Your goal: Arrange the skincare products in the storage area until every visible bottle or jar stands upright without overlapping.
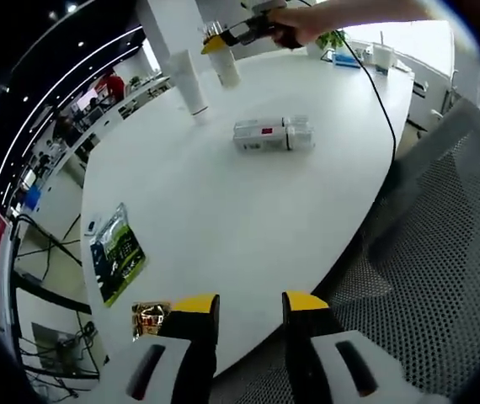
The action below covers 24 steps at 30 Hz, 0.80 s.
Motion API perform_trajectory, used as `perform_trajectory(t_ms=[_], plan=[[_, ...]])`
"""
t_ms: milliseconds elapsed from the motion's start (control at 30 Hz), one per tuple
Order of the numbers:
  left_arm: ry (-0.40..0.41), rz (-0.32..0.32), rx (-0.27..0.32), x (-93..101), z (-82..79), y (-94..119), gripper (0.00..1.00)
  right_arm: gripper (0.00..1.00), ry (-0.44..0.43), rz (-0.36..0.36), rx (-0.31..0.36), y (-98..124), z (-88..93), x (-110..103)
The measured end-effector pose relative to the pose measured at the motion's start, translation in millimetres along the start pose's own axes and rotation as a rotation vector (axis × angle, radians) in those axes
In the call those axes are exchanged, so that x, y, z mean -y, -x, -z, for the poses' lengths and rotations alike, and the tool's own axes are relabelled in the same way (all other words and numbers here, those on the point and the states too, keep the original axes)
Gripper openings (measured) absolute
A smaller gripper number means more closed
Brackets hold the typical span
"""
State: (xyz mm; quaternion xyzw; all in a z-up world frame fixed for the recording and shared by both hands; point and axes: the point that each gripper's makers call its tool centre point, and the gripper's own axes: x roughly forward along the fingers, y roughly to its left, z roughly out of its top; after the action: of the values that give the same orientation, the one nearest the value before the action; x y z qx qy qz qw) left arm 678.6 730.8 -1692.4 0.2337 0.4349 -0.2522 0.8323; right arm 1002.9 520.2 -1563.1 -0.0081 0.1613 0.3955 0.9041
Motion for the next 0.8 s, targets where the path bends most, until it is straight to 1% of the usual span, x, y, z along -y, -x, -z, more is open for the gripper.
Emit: perform_trajectory(t_ms=[133,233,300,400,467,567,800], plan=[[0.000,0.008,-0.004,1.8,0.9,-0.8,0.30,0.30,0.013,-0.001,-0.004,-4.6,3.3,3.8],[0.004,0.012,0.007,2.8,-0.8,-0.9,0.30,0.30,0.012,0.001,-0.005,-6.4,6.1,6.9],[-0.001,0.010,0.001,2.4,-0.1,-0.9,0.30,0.30,0.013,-0.001,-0.008,-8.1,8.3,9.0],[0.001,0.007,-0.005,1.8,1.4,-1.4,0.30,0.30,0.031,-0.003,-0.020,-11.6,13.3,11.4],[0.007,-0.007,0.004,-1.3,0.1,-0.7,0.30,0.30,0.053,-0.003,-0.021,-13.6,15.4,12.6],[0.007,-0.011,0.010,-1.8,-0.6,-0.5,0.30,0.30,0.072,-0.009,-0.018,-16.1,17.5,14.5],[0.016,-0.010,-0.008,-2.5,3.1,-1.4,0.30,0.30,0.069,-0.014,-0.028,-24.0,24.5,22.6]])
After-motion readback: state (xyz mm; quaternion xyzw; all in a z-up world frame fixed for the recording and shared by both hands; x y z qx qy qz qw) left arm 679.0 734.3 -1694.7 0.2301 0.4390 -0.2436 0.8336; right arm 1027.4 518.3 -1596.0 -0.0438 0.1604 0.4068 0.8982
